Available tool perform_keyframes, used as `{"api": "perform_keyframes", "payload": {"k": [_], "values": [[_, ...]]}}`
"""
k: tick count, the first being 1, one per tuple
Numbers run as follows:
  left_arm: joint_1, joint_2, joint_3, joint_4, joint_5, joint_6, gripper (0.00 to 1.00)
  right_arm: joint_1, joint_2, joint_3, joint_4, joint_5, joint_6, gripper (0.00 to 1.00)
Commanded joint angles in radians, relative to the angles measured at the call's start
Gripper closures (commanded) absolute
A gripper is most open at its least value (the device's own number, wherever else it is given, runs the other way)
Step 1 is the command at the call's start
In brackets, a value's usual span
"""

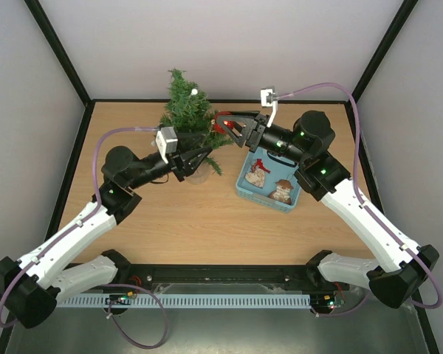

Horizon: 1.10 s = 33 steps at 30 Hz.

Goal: Decorate the small christmas tree
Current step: Hang the decoration item on the Christmas tree.

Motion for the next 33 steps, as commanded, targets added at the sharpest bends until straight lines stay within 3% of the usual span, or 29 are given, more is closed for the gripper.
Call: {"api": "perform_keyframes", "payload": {"k": [1, 22, 29, 33], "values": [[-0.008, 0.026, 0.001, 0.134, 0.036, 0.029, 0.56, 0.006, -0.011, -0.02, 0.103, -0.053, 0.062, 0.51], [-0.016, 0.092, 0.042, 0.16, 0.01, 0.03, 0.61, 0.007, -0.006, -0.057, 0.148, -0.065, 0.096, 0.5], [-0.016, 0.086, 0.039, 0.172, 0.016, 0.011, 0.69, 0.007, -0.012, -0.062, 0.134, -0.061, 0.085, 0.5], [-0.017, 0.081, 0.032, 0.178, 0.035, 0.004, 0.69, 0.007, -0.015, -0.069, 0.132, -0.052, 0.08, 0.5]]}}
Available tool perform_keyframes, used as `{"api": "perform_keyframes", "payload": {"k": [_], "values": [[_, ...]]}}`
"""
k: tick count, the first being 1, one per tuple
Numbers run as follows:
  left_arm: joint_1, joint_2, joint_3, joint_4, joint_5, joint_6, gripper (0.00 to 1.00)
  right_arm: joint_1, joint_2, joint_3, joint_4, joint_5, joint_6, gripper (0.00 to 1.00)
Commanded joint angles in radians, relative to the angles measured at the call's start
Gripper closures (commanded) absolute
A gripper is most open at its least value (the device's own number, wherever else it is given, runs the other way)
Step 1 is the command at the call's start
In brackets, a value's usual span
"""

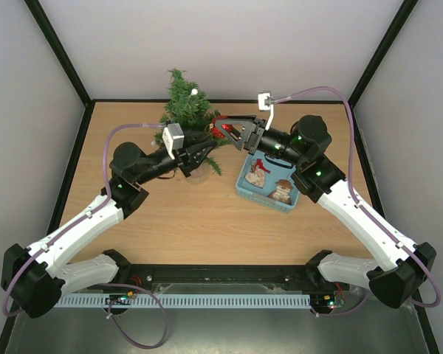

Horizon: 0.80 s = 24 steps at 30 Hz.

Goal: Decorate the small christmas tree
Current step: Hang the decoration item on the Christmas tree.

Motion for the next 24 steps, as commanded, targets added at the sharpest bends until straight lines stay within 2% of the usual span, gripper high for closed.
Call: {"api": "perform_keyframes", "payload": {"k": [1, 4, 16, 24], "values": [[-0.006, -0.018, 0.012, 0.065, 0.036, -0.002, 0.68, 0.006, -0.016, -0.002, 0.022, -0.003, -0.018, 0.5], [-0.006, -0.025, -0.008, 0.062, 0.057, 0.002, 0.64, 0.007, -0.022, -0.004, 0.015, 0.011, -0.027, 0.5], [-0.007, -0.036, -0.034, 0.12, 0.075, -0.035, 0.58, 0.006, -0.039, -0.041, 0.04, 0.013, -0.012, 0.49], [-0.007, -0.036, -0.044, 0.124, 0.086, -0.043, 0.48, 0.006, -0.038, -0.043, 0.035, 0.025, -0.012, 0.48]]}}
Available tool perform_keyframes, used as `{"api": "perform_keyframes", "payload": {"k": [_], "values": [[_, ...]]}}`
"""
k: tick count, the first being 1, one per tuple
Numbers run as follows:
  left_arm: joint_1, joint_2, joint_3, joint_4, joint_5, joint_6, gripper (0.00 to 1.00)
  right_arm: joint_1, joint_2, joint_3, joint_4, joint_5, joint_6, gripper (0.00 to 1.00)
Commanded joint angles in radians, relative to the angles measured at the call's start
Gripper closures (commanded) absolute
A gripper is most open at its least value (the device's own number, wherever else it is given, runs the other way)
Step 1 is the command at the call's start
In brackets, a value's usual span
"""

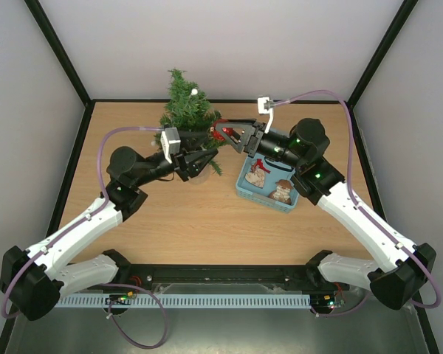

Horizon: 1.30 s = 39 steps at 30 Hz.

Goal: Decorate the small christmas tree
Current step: Hang the decoration item on the Christmas tree.

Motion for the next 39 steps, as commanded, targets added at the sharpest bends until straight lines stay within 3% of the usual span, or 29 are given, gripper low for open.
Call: {"api": "perform_keyframes", "payload": {"k": [1, 9, 14, 25, 28, 31, 39], "values": [[-0.005, -0.016, -0.015, 0.057, 0.022, 0.002, 0.47, 0.007, -0.023, -0.003, 0.035, 0.01, 0.003, 0.48], [-0.005, -0.022, -0.025, 0.051, 0.002, 0.006, 0.51, 0.006, -0.02, -0.012, 0.068, 0.009, 0.032, 0.48], [-0.005, -0.006, -0.017, 0.054, -0.023, 0.001, 0.61, 0.006, -0.025, -0.022, 0.073, 0.007, 0.036, 0.48], [-0.005, 0.021, -0.001, 0.045, -0.026, 0.017, 0.64, 0.007, -0.023, -0.033, 0.091, 0.007, 0.046, 0.48], [-0.005, 0.023, -0.002, 0.041, -0.032, 0.031, 0.73, 0.007, -0.023, -0.039, 0.096, 0.008, 0.049, 0.48], [-0.006, 0.015, -0.007, 0.042, -0.04, 0.046, 0.95, 0.006, -0.024, -0.042, 0.094, 0.005, 0.049, 0.48], [-0.004, -0.045, -0.035, -0.054, -0.136, 0.147, 0.98, 0.006, -0.047, -0.073, 0.064, 0.048, 0.018, 0.48]]}}
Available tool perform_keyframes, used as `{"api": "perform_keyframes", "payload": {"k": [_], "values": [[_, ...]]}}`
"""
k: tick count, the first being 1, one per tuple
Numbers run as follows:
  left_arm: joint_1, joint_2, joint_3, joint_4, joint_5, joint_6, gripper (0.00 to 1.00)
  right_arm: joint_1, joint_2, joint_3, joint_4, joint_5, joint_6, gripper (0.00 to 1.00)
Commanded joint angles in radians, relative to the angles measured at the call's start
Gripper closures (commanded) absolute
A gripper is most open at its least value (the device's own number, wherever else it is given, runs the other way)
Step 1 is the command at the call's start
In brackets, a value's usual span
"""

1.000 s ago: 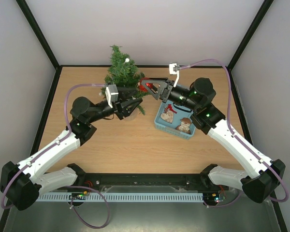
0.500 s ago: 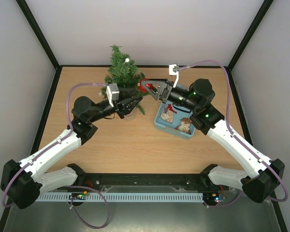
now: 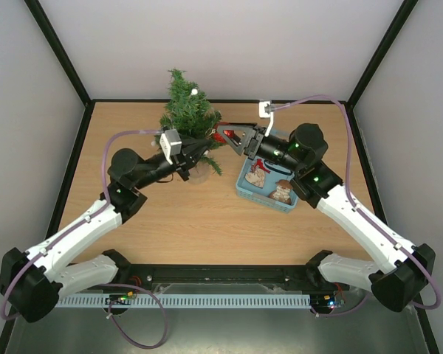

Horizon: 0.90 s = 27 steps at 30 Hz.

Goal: Decorate the small christmas tree
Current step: Hang the decoration item on the Christmas tree.

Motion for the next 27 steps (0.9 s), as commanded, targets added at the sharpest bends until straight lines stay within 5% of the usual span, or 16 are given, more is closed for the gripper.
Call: {"api": "perform_keyframes", "payload": {"k": [1, 16, 27], "values": [[-0.004, -0.048, -0.006, -0.083, -0.074, 0.109, 0.98, 0.006, -0.036, -0.015, 0.023, 0.025, -0.021, 0.48], [-0.003, -0.205, -0.024, -0.506, -0.488, 0.309, 0.98, 0.007, 0.065, -0.051, 0.008, 0.069, -0.109, 0.49], [0.013, -0.27, -0.102, -0.492, -0.577, 0.315, 0.98, 0.007, 0.173, -0.035, 0.061, 0.044, -0.128, 0.49]]}}
